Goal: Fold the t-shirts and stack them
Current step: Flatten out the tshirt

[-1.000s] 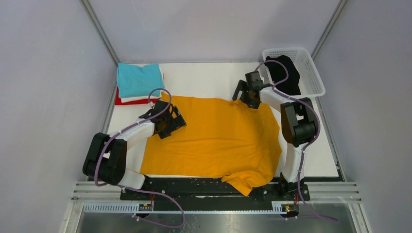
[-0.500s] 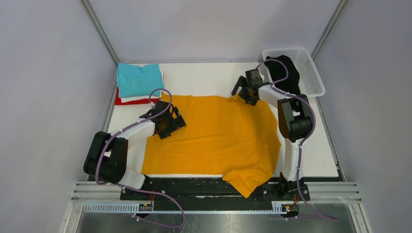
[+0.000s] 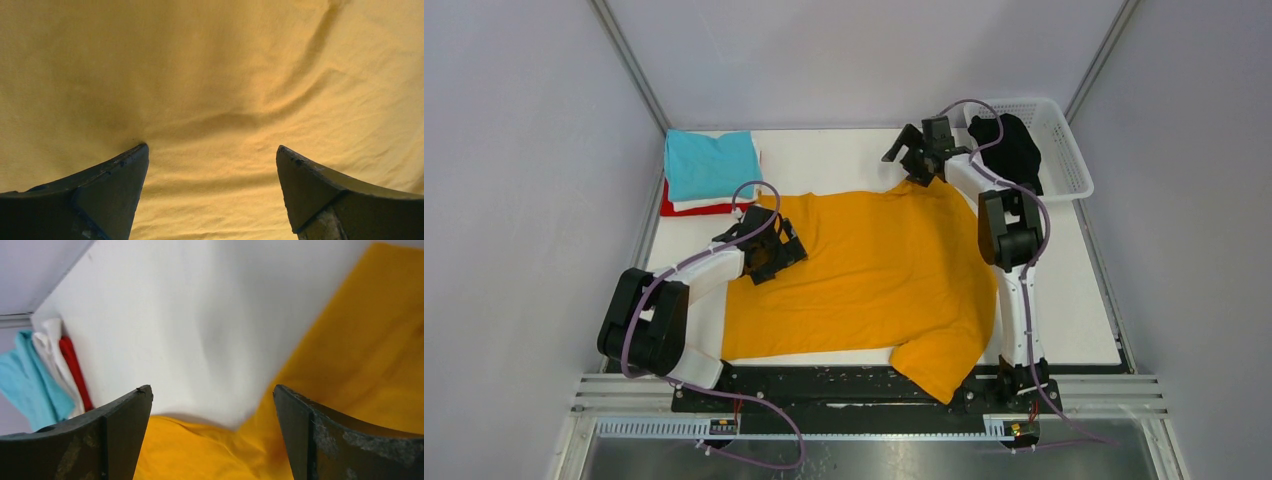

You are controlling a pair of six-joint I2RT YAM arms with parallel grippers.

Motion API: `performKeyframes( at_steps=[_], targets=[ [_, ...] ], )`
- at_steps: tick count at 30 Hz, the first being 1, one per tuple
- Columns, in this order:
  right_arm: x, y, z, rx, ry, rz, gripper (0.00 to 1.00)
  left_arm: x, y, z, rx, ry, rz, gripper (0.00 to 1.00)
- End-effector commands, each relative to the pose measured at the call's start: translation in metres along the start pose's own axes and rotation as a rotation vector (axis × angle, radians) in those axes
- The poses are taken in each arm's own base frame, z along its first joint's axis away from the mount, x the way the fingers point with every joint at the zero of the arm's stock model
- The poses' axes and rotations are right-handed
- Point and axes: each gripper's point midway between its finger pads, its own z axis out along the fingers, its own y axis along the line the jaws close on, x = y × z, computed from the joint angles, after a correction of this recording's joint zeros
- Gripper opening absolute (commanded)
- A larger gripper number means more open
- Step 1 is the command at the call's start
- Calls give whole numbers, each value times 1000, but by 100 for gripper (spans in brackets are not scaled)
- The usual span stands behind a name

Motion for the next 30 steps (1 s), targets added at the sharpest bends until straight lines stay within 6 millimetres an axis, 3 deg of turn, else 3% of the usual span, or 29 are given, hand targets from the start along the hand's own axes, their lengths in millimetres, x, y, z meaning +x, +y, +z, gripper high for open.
performKeyframes(
  at_steps=[1, 6, 9, 13, 14, 21, 30],
  targets=[
    [-22, 43, 14, -152, 4, 63, 100, -8, 3, 2, -33, -24, 21, 99],
    [-59, 85, 29, -259, -64, 45, 99, -9, 3, 1, -35, -29, 24, 99],
    [-64, 96, 18, -274, -50, -31, 99, -11, 4, -2, -42, -41, 25, 99],
    [-50, 51, -5, -80, -66, -61, 99, -13, 2, -3, -33, -48, 25, 99],
    [-51, 47, -20, -63, -94, -50, 99, -12, 2, -3, -31, -46, 26, 99],
    [-8, -19, -55, 114, -77, -18, 96, -11, 0, -3, -18, -37, 28, 99],
    [11, -27, -37, 120, 18, 0, 89, -10, 0, -2, -17, -34, 27, 99]
  ],
)
